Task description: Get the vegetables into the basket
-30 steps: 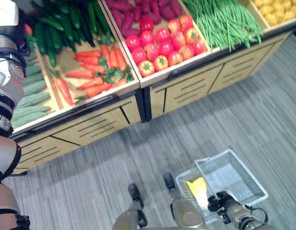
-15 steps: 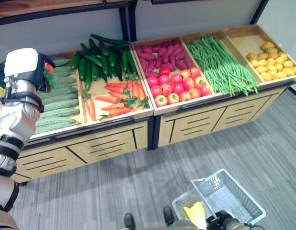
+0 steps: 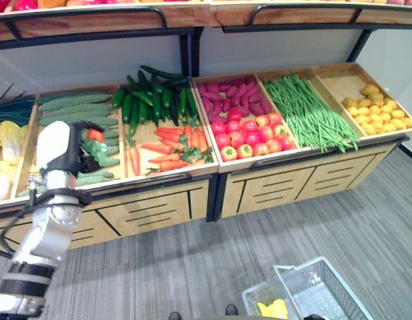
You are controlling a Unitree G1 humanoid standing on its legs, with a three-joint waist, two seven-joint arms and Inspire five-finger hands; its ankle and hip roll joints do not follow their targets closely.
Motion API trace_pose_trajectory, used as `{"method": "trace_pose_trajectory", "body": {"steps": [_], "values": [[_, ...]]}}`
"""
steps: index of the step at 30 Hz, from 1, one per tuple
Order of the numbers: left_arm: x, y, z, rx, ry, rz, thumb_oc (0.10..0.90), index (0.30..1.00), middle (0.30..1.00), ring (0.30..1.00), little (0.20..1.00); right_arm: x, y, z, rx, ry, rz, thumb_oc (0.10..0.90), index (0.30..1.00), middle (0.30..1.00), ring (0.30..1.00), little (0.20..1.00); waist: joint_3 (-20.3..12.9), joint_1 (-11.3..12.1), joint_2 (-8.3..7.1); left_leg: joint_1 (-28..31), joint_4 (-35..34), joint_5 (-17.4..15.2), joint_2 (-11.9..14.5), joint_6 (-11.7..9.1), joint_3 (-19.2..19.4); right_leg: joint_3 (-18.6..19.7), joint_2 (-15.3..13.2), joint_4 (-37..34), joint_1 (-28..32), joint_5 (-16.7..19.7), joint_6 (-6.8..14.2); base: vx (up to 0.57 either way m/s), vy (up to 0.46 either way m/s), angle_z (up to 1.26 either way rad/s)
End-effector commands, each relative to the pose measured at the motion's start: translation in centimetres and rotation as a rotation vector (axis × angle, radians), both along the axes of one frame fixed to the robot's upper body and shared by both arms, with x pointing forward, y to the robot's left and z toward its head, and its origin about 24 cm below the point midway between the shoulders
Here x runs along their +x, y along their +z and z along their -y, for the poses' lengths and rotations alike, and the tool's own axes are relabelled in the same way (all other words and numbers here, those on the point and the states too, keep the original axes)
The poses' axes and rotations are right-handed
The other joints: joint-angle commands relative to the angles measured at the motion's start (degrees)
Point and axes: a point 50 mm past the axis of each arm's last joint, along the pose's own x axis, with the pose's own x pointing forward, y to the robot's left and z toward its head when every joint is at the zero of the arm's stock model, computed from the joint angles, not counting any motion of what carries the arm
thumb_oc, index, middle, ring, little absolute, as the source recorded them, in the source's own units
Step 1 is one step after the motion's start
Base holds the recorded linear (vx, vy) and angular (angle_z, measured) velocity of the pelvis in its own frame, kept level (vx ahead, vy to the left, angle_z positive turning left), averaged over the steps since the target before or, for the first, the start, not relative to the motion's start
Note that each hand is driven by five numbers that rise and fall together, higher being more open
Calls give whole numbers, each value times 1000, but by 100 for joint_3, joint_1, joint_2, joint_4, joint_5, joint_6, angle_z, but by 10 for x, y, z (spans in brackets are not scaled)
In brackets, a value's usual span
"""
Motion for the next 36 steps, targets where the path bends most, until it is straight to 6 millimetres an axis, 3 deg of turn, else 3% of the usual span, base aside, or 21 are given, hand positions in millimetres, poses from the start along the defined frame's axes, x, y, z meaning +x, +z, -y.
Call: {"method": "trace_pose_trajectory", "body": {"steps": [1,8,22,36], "values": [[8,75,-1,77,-28,312,400,300,300,300,300,8,7,17,-51,47,3,400,300,300,300,300,-391,-55,80,176,60,-368,-30,-126,-310,-300,-287,79,-26,-179,485,0,17,7],[-7,60,11,0,-71,318,400,300,300,300,300,6,5,14,-43,64,-6,400,300,300,300,300,-421,3,3,242,63,-411,-33,-89,-328,-359,-279,84,59,-219,469,-7,8,3],[-41,12,40,-329,-226,202,400,300,300,300,300,-1,4,11,-36,40,3,400,300,300,300,300,-316,88,-92,278,48,-390,-38,-31,-387,-423,-306,104,136,-213,453,-15,8,2],[-44,4,43,-373,-244,152,400,300,300,300,300,0,4,13,-56,57,4,400,300,300,300,300,-181,99,-102,304,48,-407,-62,-1,-415,-438,-341,128,167,-205,460,-11,7,3]]}}
